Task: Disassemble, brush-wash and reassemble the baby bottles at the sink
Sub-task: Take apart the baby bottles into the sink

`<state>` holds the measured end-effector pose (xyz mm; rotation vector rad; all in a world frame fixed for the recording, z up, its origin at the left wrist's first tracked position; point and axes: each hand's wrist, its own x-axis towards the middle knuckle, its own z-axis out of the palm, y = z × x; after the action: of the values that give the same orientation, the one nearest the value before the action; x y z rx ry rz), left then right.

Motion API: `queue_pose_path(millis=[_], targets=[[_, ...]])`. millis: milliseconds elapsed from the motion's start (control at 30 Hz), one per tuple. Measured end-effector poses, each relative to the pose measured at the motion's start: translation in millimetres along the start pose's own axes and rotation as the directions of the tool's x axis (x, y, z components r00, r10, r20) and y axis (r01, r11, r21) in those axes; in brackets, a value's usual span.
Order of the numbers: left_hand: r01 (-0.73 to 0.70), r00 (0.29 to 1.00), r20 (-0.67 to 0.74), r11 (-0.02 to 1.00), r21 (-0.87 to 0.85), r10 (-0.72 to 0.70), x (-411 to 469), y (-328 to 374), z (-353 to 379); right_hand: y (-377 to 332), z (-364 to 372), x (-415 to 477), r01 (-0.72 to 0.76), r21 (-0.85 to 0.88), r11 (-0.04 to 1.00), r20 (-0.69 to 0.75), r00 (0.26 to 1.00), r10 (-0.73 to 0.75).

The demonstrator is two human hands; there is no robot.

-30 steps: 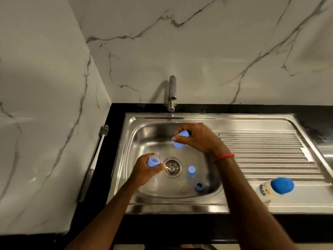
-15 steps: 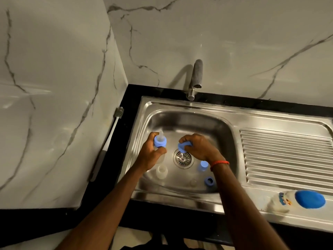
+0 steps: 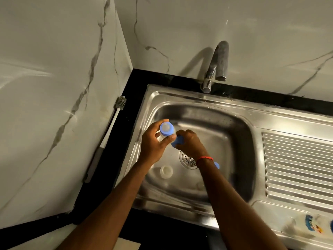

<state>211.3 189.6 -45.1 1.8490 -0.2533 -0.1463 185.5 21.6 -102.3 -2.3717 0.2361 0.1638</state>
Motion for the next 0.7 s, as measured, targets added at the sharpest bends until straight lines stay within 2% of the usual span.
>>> queue_pose_path(millis=[100, 300, 400, 567, 633, 700], targets=[[-0.01, 1.0, -0.013, 1.0, 0.008, 0.01, 5.7, -2.5, -1.4, 12.1, 32.1, 17.0, -0.047, 0.046, 0.998, 0.041, 0.998, 0.045], [-0.006, 0.999, -0.035, 0.998, 0.059, 0.008, 8.9, -13.1, -11.6, 32.5, 91.7, 40.5, -0.026, -0.052, 0.998, 0.08, 0.996, 0.03], [0.011, 0.999, -0.039, 0.997, 0.076, -0.008, 6.9, -15.4, -17.3, 24.8, 91.5, 39.5, -0.019, -0.056, 0.998, 0.06, 0.998, 0.022], [0.025, 0.999, -0.022, 0.997, 0.072, -0.023, 6.4, -17.2, -18.4, 16.4, 65.8, 30.4, -0.046, -0.113, 0.993, 0.206, 0.976, 0.069], [0.025, 1.0, -0.013, 0.997, 0.071, -0.024, 5.3, -15.8, -18.4, 13.3, 50.1, 23.2, -0.041, -0.115, 0.993, 0.137, 0.989, 0.057], [0.037, 0.999, 0.013, 0.998, 0.046, -0.038, 3.3, -12.1, -18.2, 3.0, 27.9, 14.9, -0.023, -0.023, 0.999, -0.003, 1.0, 0.023]])
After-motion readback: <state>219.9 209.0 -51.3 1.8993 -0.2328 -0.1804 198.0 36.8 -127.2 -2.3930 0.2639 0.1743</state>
